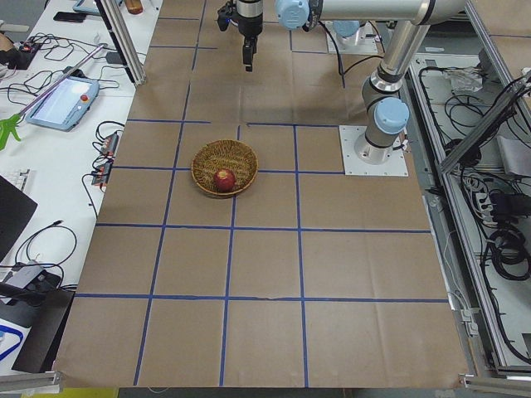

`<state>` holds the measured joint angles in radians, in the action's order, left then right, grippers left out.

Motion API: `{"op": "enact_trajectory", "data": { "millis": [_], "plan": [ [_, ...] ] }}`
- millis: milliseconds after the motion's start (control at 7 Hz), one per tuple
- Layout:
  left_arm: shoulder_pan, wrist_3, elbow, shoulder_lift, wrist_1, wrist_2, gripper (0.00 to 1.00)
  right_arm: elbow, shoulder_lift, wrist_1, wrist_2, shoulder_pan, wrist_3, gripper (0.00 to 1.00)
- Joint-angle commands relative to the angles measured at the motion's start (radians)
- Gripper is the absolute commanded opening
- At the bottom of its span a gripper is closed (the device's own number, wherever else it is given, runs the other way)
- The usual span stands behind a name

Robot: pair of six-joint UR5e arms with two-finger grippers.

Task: Transfer apple from basket to plate
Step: 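Lower the apple onto the plate and open the right gripper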

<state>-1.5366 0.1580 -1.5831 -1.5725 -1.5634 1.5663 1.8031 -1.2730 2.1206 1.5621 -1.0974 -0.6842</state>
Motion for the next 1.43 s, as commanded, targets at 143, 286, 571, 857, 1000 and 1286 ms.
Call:
{"op": "enact_trajectory", "data": {
  "millis": [143, 286, 571, 857, 1000, 1286],
  "plan": [
    [-0.005, -0.002, 0.000, -0.003, 0.002, 0.001, 0.99, 0.006, 0.020, 0.028, 0.003, 0.001, 0.000, 0.58],
    [-0.007, -0.002, 0.000, -0.003, 0.002, 0.000, 0.99, -0.001, 0.024, 0.030, 0.006, 0.001, 0.000, 1.00],
    [-0.007, -0.002, 0.000, -0.004, 0.002, -0.002, 0.99, -0.016, -0.012, 0.018, 0.036, -0.005, 0.009, 1.00],
    [-0.007, -0.002, 0.000, -0.004, 0.002, -0.003, 0.99, -0.080, -0.075, -0.089, 0.029, -0.022, 0.026, 1.00],
    [-0.007, -0.002, 0.000, -0.004, 0.002, -0.003, 0.99, -0.123, -0.104, -0.178, 0.027, -0.051, 0.066, 1.00],
    [-0.008, -0.003, 0.002, -0.004, 0.002, -0.003, 0.99, -0.212, -0.178, -0.395, 0.027, -0.166, 0.249, 1.00]
  ]
}}
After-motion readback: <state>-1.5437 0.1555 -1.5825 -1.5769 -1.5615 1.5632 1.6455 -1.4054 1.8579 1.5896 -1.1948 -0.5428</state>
